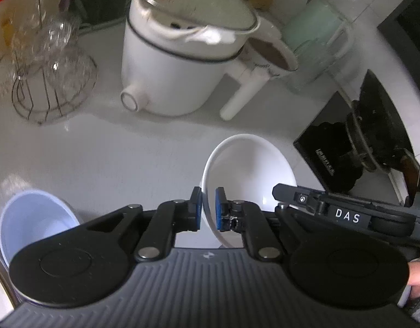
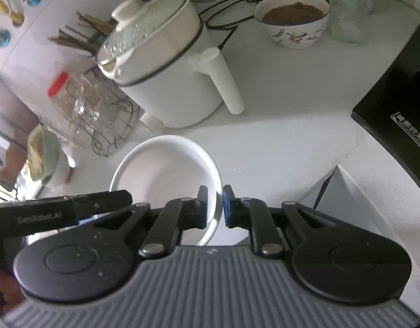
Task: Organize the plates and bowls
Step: 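Close both grippers on the white ceramic bowl rim, then lift the white bowl and carry it over the nested blue bowls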
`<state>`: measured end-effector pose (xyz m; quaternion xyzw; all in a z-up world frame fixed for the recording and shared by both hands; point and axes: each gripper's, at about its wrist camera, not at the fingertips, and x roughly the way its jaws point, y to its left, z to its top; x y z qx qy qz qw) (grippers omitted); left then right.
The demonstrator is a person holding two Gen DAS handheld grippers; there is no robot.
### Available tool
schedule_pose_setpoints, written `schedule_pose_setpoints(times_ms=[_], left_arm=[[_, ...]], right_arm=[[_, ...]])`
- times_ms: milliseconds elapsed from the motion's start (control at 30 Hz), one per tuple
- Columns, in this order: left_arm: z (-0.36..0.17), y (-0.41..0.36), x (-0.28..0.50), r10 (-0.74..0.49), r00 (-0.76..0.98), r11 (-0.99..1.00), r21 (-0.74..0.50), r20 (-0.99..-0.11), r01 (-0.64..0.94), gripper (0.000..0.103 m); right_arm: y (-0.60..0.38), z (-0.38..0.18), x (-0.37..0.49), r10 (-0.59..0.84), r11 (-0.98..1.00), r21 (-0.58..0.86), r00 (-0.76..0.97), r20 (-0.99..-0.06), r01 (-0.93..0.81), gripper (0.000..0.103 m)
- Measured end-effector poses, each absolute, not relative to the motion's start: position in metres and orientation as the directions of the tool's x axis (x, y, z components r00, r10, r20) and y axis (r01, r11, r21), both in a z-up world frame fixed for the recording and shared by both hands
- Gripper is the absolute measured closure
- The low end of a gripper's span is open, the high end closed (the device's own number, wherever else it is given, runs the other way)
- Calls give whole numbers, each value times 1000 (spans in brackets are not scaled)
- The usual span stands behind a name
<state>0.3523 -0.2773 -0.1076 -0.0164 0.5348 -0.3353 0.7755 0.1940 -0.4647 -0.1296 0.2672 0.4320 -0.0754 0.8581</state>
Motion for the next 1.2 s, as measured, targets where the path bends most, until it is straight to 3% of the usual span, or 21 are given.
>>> schedule_pose_setpoints(times_ms=[267,667,1200], left_arm=[[-83,-256,347,-557,253,776,-387,-791,498,92],[-75,-177,342,-534,381,842,-429,-755,328,91],[-71,-91,307,-384,549,901,-431,-743,47,91]], right_arm=[[-449,-104,190,97,844,402,635,-767,357,87],[-397,-92,222,188,898,393,634,-750,199,87],[-323,-83,261,329,933,352,559,-761,-70,86]])
